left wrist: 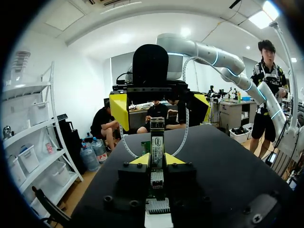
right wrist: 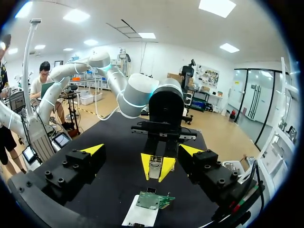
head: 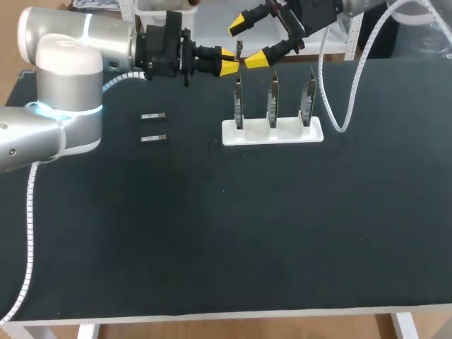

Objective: Pick up the optical module with the left hand, and insert it into the network port with the right hand.

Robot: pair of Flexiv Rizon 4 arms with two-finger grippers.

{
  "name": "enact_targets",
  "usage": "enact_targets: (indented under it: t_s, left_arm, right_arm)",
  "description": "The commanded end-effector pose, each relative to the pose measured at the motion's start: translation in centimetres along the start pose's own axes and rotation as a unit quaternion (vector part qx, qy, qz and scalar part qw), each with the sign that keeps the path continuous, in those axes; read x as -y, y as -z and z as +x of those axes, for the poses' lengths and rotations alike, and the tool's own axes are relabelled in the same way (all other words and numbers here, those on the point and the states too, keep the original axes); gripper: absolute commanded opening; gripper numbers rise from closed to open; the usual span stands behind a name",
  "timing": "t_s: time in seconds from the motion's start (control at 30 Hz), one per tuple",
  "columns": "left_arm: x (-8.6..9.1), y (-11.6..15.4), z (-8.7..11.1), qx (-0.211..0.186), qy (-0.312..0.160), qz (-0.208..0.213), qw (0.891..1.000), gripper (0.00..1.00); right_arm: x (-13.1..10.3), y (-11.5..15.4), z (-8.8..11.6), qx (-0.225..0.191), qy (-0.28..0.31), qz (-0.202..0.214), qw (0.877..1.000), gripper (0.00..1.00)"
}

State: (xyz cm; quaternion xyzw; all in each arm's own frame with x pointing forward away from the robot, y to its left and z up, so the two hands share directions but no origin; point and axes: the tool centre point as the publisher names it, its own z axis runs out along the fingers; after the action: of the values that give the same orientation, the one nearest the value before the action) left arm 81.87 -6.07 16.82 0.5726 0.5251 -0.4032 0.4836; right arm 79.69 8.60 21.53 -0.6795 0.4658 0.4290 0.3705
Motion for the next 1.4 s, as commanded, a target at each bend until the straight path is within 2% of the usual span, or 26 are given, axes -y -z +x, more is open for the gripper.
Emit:
enact_targets:
  t_s: [0.03, 1.4]
  left_arm:
    - [-0.1, 0.0, 0.0, 0.000, -0.001, 0.000, 1.000, 0.00]
    - [-0.1, 0.0, 0.0, 0.000, -0.001, 0.000, 1.000, 0.00]
  right_arm:
    - [-1.0, 0.1, 0.0, 0.001, 0.000, 0.008, 1.000, 1.00]
    - [-1.3, -0.9, -0.1, 0.015, -0.007, 0.007, 1.000, 1.00]
